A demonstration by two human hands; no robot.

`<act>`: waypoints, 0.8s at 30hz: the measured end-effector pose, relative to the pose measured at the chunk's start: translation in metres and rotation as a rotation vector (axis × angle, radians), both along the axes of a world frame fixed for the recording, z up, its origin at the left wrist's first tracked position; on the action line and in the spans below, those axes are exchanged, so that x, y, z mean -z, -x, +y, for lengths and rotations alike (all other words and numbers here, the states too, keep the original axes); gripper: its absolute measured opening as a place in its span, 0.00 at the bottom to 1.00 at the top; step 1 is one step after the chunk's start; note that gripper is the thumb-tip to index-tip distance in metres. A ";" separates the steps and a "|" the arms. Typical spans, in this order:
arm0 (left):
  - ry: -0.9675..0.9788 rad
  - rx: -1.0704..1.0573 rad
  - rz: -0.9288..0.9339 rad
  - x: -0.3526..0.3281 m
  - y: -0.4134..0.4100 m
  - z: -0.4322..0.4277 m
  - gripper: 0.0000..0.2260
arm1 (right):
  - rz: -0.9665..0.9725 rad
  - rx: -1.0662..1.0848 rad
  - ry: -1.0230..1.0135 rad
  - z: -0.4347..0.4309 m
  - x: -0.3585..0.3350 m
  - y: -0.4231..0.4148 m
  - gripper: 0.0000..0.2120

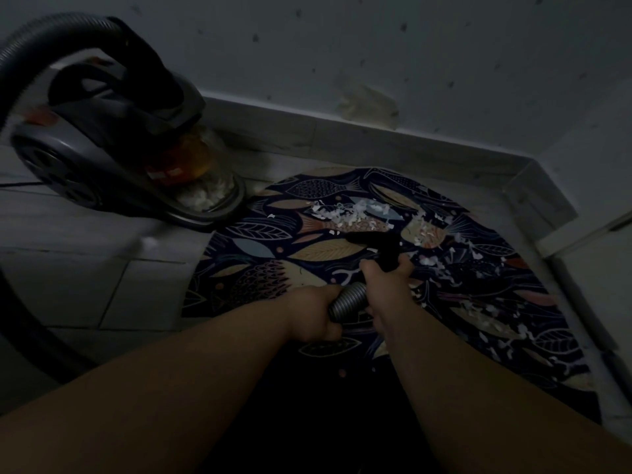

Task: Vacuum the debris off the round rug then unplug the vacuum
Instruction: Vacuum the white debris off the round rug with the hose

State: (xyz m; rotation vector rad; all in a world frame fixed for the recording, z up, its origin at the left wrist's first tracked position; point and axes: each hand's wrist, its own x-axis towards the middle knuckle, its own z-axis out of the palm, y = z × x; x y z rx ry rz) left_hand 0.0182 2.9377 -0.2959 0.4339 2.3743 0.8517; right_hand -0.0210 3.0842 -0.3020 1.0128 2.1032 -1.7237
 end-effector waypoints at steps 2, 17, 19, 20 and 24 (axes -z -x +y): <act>-0.008 -0.008 -0.002 0.000 0.001 -0.007 0.28 | -0.003 -0.012 -0.002 -0.007 0.000 0.003 0.36; 0.000 -0.196 -0.014 0.005 -0.005 -0.091 0.25 | -0.007 -0.198 0.030 -0.097 0.002 0.019 0.36; 0.000 -0.216 -0.003 0.005 -0.006 -0.100 0.28 | 0.003 -0.223 0.051 -0.109 0.002 0.021 0.36; -0.002 -0.228 0.004 0.005 -0.007 -0.105 0.30 | -0.001 -0.243 0.058 -0.115 0.001 0.022 0.37; 0.000 -0.271 -0.023 0.007 -0.011 -0.122 0.30 | -0.024 -0.294 0.063 -0.133 -0.001 0.024 0.36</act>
